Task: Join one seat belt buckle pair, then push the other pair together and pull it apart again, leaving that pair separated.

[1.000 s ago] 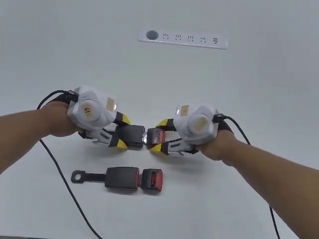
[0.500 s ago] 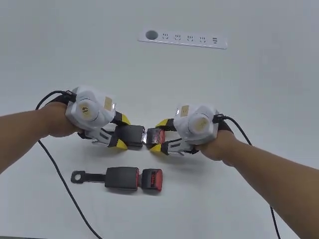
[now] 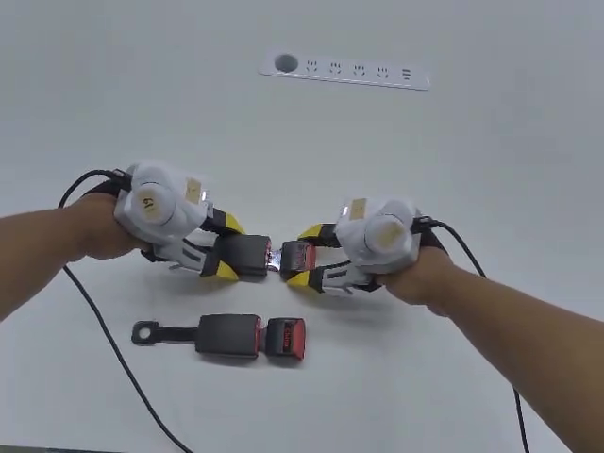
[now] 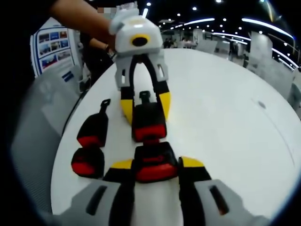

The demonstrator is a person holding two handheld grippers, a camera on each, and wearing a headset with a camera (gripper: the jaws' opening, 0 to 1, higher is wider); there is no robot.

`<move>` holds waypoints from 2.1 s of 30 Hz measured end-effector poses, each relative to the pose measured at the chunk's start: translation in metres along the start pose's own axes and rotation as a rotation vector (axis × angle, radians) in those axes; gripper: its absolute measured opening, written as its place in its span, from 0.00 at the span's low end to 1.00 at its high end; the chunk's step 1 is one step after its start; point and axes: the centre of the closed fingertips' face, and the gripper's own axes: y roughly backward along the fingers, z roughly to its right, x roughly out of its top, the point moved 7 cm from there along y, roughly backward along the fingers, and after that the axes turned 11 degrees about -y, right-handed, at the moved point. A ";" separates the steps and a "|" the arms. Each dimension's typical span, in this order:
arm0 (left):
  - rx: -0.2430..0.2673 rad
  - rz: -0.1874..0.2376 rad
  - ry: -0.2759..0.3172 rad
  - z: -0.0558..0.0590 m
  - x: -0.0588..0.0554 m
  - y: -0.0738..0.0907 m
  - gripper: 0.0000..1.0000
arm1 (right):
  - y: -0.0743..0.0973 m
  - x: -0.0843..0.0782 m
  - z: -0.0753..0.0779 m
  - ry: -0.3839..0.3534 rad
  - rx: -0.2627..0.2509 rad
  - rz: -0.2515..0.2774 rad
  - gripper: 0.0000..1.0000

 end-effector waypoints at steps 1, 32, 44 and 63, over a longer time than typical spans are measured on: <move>0.000 0.004 0.004 0.000 0.000 0.000 0.34 | 0.001 -0.001 0.001 -0.003 0.001 0.002 0.36; 0.015 0.051 0.059 0.000 -0.001 0.000 0.35 | 0.056 -0.046 0.015 -0.003 0.008 0.036 0.37; 0.013 0.044 0.064 0.000 -0.001 -0.001 0.35 | 0.076 -0.062 0.019 -0.022 -0.024 0.034 0.37; 0.013 0.035 0.068 0.000 -0.001 -0.001 0.35 | 0.110 -0.089 0.024 -0.042 -0.058 0.014 0.38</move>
